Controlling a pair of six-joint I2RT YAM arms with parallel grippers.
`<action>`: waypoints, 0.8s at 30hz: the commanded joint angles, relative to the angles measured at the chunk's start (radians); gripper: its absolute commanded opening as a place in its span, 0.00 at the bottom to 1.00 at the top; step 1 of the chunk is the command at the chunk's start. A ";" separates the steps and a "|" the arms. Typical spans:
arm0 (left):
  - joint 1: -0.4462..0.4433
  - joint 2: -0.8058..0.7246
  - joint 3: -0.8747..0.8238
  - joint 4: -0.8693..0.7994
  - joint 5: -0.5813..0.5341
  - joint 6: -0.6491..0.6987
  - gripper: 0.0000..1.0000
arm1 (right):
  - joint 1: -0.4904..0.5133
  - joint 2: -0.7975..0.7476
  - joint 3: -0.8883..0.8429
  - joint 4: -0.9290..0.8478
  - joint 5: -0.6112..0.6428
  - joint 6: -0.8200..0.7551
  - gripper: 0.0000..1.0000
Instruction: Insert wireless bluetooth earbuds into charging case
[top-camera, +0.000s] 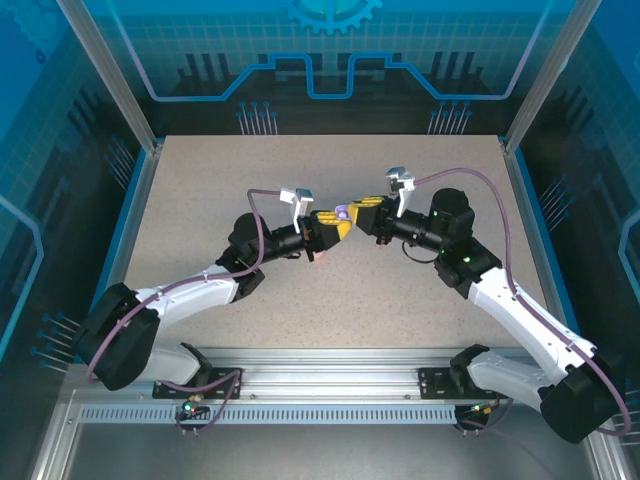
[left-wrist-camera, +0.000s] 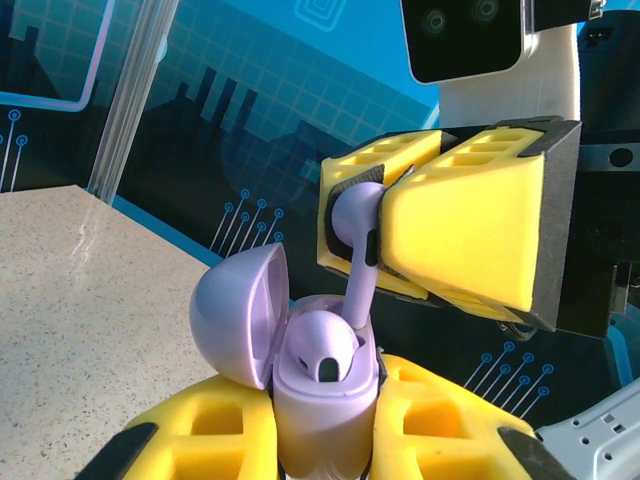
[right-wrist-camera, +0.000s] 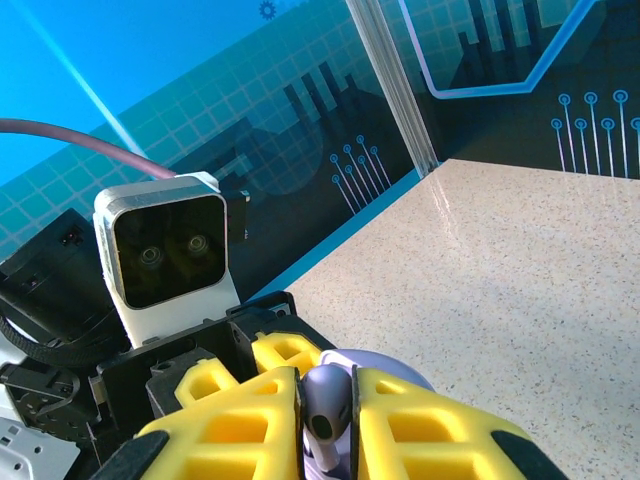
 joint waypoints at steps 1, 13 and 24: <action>-0.007 -0.027 0.036 0.056 0.007 -0.016 0.08 | 0.014 -0.013 -0.012 -0.045 -0.001 -0.022 0.18; -0.006 -0.029 0.040 0.036 0.007 -0.010 0.08 | 0.016 -0.024 -0.009 -0.068 0.037 -0.034 0.18; -0.006 -0.036 0.047 0.031 -0.002 -0.003 0.08 | 0.016 -0.029 0.008 -0.125 0.007 -0.061 0.19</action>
